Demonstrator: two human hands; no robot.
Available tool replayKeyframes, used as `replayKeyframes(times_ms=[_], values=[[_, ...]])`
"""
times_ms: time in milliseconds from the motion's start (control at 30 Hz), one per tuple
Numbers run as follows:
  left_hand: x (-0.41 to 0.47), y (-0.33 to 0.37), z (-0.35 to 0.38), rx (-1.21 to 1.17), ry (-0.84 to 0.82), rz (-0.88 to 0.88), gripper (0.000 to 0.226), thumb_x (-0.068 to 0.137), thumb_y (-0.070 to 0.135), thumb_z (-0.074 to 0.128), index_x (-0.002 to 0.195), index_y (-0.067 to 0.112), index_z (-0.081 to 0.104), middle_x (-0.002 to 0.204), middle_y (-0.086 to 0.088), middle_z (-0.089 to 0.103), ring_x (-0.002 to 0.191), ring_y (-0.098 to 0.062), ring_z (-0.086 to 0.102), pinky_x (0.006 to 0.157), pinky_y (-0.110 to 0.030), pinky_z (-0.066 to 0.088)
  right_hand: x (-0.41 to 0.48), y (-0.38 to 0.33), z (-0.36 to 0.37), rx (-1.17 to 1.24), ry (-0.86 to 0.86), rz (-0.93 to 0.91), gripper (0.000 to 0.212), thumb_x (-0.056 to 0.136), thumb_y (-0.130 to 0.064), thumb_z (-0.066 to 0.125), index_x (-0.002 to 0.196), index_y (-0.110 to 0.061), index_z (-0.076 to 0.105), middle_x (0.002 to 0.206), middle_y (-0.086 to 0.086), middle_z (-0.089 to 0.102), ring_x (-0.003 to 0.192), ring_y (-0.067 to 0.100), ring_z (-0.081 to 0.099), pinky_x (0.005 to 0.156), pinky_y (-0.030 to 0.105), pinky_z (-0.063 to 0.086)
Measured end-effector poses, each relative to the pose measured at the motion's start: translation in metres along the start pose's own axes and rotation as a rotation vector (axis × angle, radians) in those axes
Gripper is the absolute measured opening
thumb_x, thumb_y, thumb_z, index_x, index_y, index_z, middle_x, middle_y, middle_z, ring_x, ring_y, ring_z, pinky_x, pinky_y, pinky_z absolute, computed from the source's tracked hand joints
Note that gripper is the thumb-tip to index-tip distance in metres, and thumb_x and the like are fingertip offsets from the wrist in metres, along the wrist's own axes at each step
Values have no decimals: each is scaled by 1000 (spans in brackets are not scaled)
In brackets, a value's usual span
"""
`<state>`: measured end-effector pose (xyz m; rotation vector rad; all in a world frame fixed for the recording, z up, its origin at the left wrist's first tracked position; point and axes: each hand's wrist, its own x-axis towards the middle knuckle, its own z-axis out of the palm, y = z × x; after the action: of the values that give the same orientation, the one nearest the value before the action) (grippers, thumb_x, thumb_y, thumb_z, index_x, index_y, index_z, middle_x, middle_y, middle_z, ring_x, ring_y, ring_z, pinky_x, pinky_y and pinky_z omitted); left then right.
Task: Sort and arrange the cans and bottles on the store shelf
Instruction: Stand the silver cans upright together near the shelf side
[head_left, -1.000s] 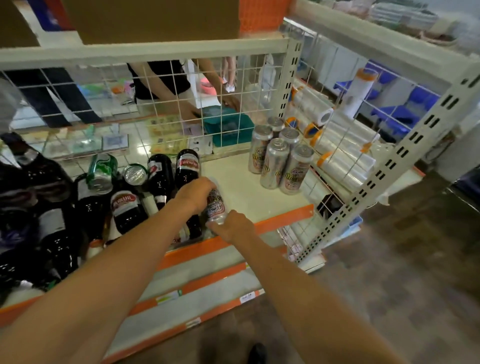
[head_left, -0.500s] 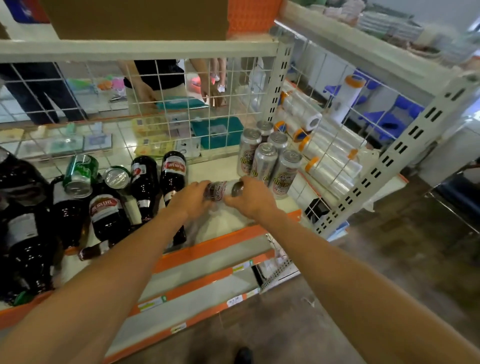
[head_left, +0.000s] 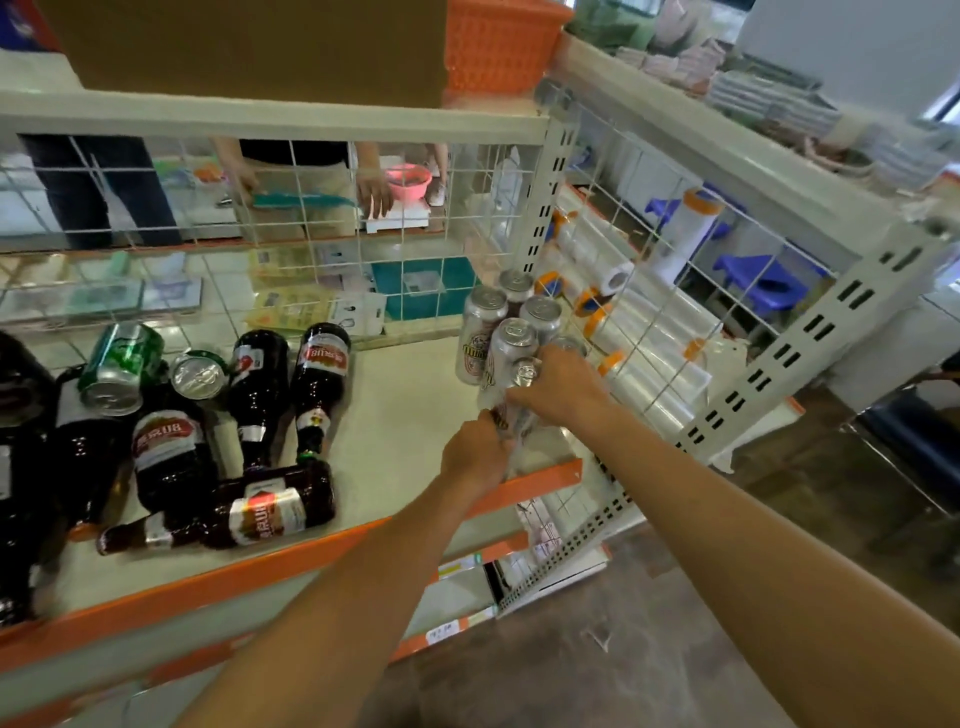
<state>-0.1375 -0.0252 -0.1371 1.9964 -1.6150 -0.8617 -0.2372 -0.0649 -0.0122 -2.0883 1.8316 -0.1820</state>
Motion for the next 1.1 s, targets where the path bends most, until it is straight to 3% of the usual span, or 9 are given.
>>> replayKeyframes(times_ms=[100, 200, 300, 400, 500, 800, 967, 1100], values=[[5, 6, 2, -35, -18, 4, 33, 96, 30, 53, 120, 8, 53, 114, -16, 65, 101, -36, 63, 77, -39, 51, 4, 5, -1, -141, 57, -4, 69, 79, -45, 73, 131, -7, 48, 131, 15, 49, 112, 34, 57, 84, 39, 49], [8, 3, -1, -81, -49, -11, 40, 91, 35, 59, 121, 10, 56, 114, -15, 66, 101, -35, 64, 81, -41, 54, 6, 2, -3, -314, 92, -87, 70, 81, -49, 72, 134, -12, 45, 132, 14, 49, 117, 33, 55, 89, 42, 49], [12, -1, -12, -129, -128, -25, 49, 85, 43, 66, 122, 12, 60, 115, -12, 67, 101, -31, 64, 83, -39, 54, 9, -13, -11, -480, 111, -128, 60, 87, -53, 62, 131, -13, 51, 132, 13, 51, 117, 32, 56, 87, 40, 49], [14, -6, -28, -88, -186, -21, 54, 89, 38, 66, 133, 9, 54, 131, -13, 59, 114, -30, 59, 94, -38, 50, 14, -36, -18, -535, 251, -242, 51, 92, -52, 51, 119, -9, 59, 121, 15, 57, 107, 32, 59, 80, 40, 50], [12, -15, -59, -26, -98, -3, 49, 93, 33, 60, 138, 14, 52, 138, -9, 55, 121, -27, 56, 98, -36, 47, 23, -60, -15, -480, 252, -372, 42, 94, -45, 51, 119, -12, 59, 116, 13, 60, 103, 30, 60, 79, 38, 48], [-43, -99, -213, 81, 261, -88, 27, 96, 18, 56, 119, 18, 69, 119, -4, 68, 107, -23, 63, 93, -36, 51, 27, -165, 34, -417, 6, -497, 44, 94, -46, 51, 122, -14, 60, 122, 12, 61, 110, 33, 59, 87, 41, 52], [-86, -160, -274, 80, 392, -204, 25, 96, 21, 59, 117, 14, 70, 118, -7, 69, 106, -24, 64, 94, -40, 52, 11, -226, 62, -410, -75, -581, 39, 95, -43, 50, 116, -11, 60, 119, 13, 63, 107, 33, 60, 75, 35, 43], [-109, -200, -305, 131, 438, -275, 22, 93, 23, 62, 112, 16, 72, 115, -9, 70, 103, -28, 65, 90, -41, 54, -4, -266, 87, -364, -161, -596, 36, 94, -40, 54, 114, -11, 59, 115, 12, 64, 103, 32, 61, 76, 36, 47]])
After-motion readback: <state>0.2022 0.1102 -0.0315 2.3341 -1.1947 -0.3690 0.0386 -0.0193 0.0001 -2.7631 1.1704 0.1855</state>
